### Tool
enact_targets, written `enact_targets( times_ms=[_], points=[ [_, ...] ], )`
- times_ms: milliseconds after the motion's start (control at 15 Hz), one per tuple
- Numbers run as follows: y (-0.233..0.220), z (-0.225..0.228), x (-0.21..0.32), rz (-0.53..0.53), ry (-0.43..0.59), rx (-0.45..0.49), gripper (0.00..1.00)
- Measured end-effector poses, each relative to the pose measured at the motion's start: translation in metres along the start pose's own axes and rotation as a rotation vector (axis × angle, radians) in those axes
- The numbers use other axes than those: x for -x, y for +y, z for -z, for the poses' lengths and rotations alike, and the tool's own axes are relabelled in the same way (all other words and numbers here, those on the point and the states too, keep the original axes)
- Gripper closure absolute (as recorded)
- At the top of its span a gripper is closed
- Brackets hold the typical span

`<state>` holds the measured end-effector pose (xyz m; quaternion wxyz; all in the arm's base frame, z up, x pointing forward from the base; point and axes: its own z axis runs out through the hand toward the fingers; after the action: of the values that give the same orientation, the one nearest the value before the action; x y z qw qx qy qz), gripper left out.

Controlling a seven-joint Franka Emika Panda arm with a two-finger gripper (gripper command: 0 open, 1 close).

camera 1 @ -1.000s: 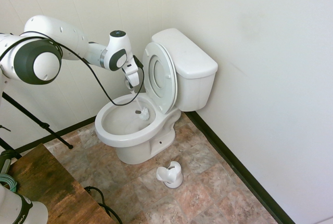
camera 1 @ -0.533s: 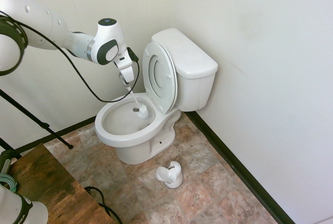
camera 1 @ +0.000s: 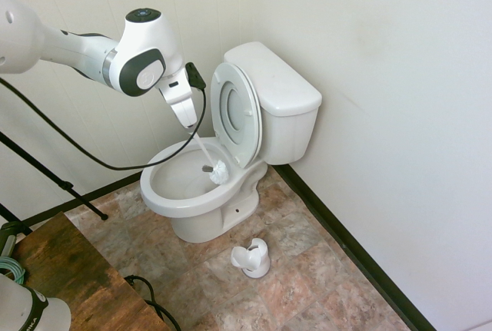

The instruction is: Clean the toilet

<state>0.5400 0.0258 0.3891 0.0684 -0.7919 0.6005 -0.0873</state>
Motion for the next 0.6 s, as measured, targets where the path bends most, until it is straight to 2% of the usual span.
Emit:
enact_targets(
  times_ms=[200,600],
  points=[
    [0.013,-0.010,-0.047,-0.070,0.014,0.029,1.00],
    [0.016,-0.077,-0.141,-0.194,0.009,0.105,1.00]
  ],
)
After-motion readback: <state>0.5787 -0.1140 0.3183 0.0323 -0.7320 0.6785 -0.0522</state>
